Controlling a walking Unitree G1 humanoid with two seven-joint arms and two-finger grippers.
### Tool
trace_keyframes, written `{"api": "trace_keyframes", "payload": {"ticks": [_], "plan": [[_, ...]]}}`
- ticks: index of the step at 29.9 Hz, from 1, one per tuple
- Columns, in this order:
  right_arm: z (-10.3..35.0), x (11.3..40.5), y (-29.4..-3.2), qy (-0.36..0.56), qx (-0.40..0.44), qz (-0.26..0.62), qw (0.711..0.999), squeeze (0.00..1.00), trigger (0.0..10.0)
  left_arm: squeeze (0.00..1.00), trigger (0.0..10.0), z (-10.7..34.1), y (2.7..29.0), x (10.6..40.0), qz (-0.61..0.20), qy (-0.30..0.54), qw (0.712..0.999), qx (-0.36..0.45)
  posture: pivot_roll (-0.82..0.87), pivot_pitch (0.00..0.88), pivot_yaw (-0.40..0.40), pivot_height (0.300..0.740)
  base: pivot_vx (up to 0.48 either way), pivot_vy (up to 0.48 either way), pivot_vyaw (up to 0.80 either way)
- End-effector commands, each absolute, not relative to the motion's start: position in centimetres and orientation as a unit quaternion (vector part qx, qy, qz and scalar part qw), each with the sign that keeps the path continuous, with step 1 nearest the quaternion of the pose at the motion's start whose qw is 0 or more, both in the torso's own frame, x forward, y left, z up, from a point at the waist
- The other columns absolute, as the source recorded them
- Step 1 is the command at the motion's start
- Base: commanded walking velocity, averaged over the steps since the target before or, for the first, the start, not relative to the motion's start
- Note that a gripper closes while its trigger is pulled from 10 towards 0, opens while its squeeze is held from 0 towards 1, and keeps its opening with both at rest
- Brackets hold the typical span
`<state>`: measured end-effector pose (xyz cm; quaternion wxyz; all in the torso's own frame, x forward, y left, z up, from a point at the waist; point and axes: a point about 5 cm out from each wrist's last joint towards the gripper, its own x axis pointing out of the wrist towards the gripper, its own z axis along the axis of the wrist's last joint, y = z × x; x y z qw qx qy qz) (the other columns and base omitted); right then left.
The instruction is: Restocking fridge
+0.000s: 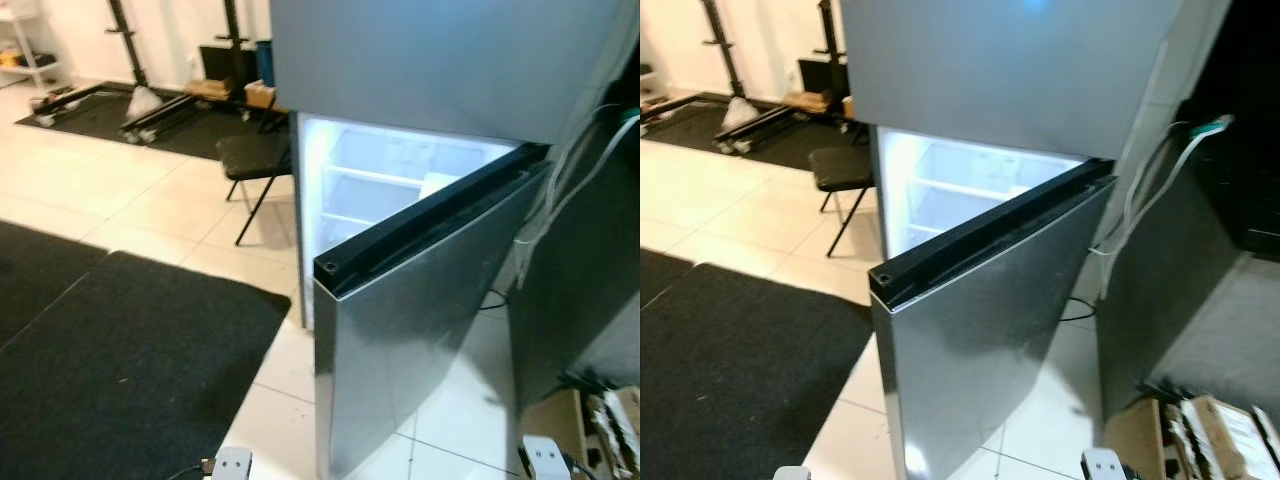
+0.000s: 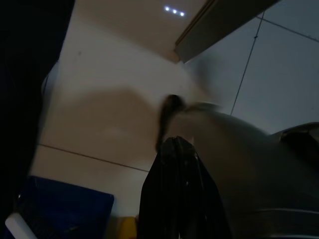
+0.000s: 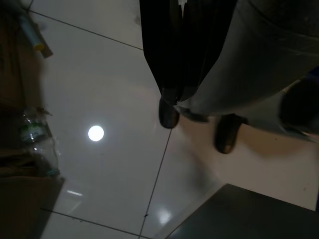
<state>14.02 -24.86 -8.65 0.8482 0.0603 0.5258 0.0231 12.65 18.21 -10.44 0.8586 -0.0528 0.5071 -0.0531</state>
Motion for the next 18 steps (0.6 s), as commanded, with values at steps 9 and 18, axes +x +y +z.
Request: {"api": "trace_keyframes", "payload": {"ticks": [9,18], "plan": [[-8.9,13.4,-25.1,0.536,0.038,0.023,0.843,0.0,10.0,0.0,10.0,-10.8,17.9,11.8,-0.053,0.523,0.849,-0.058,-0.03,0.0,-0.063,0.74,0.0,0.0,0.75],[-8.5,13.6,-25.9,0.525,0.031,0.015,0.85,0.0,10.0,0.0,10.0,-10.7,18.0,11.9,-0.053,0.523,0.849,-0.058,-0.02,0.0,-0.062,0.74,0.0,0.0,0.75]]}}
